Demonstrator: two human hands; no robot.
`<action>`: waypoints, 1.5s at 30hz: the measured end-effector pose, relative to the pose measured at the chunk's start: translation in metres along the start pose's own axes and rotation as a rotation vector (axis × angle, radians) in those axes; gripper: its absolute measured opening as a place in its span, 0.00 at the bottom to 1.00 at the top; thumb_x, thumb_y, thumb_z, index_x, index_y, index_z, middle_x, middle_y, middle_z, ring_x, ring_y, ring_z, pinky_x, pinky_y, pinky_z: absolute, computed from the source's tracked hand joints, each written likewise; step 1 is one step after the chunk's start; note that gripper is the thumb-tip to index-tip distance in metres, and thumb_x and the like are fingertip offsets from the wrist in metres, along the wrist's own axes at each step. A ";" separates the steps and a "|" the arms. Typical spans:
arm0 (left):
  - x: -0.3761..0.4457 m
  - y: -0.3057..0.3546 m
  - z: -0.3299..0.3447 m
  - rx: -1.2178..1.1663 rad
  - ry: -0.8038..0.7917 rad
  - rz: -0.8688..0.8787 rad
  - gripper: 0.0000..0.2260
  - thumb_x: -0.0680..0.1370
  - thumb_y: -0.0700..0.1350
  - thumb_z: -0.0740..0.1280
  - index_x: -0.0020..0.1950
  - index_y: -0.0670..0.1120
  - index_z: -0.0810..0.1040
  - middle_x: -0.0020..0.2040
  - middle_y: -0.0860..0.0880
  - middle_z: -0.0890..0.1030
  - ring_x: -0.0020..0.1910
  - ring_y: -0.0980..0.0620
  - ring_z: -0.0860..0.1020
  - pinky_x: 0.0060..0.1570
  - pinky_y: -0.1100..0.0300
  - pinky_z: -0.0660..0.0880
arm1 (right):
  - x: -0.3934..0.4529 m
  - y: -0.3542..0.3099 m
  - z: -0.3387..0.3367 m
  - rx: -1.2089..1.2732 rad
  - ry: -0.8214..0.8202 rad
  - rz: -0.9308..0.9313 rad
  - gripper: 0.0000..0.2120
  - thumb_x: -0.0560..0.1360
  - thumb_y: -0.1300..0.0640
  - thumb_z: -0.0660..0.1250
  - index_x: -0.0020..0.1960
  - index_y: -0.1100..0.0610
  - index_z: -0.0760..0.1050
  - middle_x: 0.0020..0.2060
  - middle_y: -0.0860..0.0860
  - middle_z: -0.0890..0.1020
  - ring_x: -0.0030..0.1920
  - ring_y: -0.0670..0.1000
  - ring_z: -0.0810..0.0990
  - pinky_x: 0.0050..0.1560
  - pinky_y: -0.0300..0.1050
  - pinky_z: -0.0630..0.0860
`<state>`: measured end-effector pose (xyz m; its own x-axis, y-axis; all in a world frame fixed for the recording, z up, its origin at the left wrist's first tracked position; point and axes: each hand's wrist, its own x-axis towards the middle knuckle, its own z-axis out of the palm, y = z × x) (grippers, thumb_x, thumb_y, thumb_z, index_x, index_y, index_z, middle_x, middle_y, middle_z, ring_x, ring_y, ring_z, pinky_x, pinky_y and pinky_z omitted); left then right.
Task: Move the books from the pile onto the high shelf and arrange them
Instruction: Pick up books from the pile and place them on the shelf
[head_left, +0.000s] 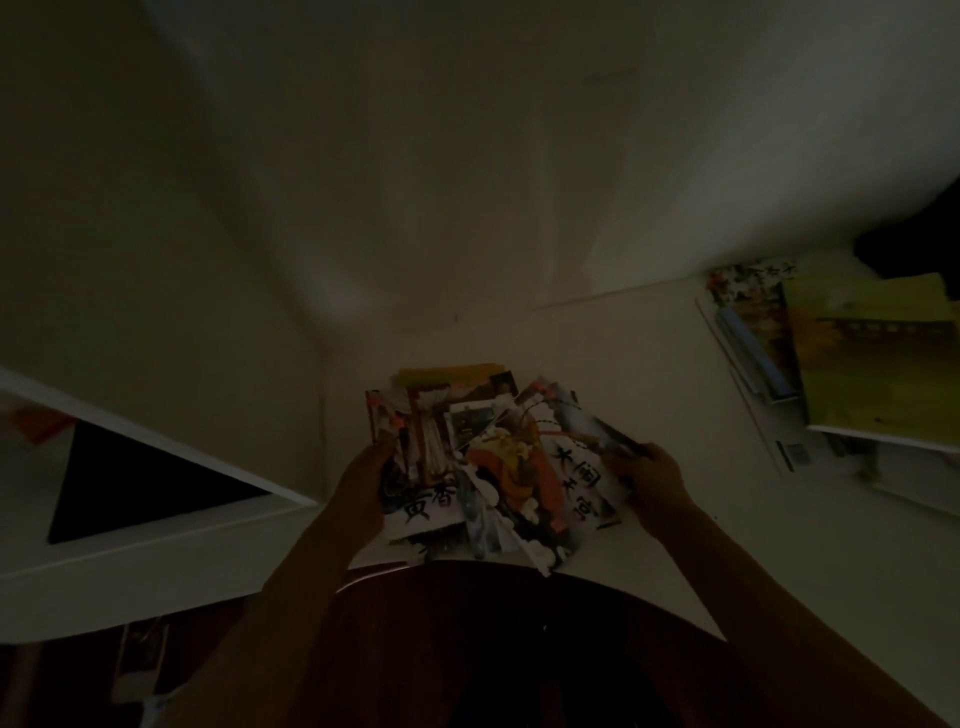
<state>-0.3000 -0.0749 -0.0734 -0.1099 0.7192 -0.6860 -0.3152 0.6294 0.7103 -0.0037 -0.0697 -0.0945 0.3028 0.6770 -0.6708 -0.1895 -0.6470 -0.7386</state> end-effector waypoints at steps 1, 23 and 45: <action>0.002 0.006 -0.003 0.065 0.028 -0.009 0.13 0.78 0.51 0.60 0.40 0.43 0.72 0.31 0.47 0.75 0.28 0.50 0.74 0.27 0.62 0.71 | 0.004 -0.008 -0.004 -0.069 -0.002 -0.047 0.09 0.72 0.67 0.68 0.50 0.62 0.71 0.41 0.58 0.75 0.35 0.53 0.73 0.34 0.42 0.70; 0.012 -0.002 0.001 0.297 -0.256 0.021 0.18 0.70 0.41 0.72 0.58 0.44 0.74 0.41 0.59 0.84 0.46 0.57 0.81 0.39 0.67 0.77 | 0.028 -0.082 0.133 -0.783 -0.383 -0.617 0.11 0.73 0.62 0.68 0.44 0.61 0.65 0.34 0.52 0.70 0.37 0.51 0.70 0.29 0.34 0.63; -0.004 -0.008 0.015 0.110 0.084 0.121 0.19 0.75 0.34 0.66 0.64 0.30 0.69 0.51 0.33 0.80 0.44 0.40 0.80 0.34 0.59 0.78 | -0.032 -0.039 0.085 -0.448 -0.328 -0.141 0.15 0.73 0.61 0.70 0.56 0.60 0.70 0.56 0.58 0.76 0.44 0.50 0.77 0.40 0.39 0.77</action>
<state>-0.2829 -0.0785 -0.0733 -0.2200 0.7674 -0.6022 -0.1901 0.5718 0.7981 -0.0854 -0.0358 -0.0502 -0.0229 0.7949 -0.6063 0.2682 -0.5793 -0.7697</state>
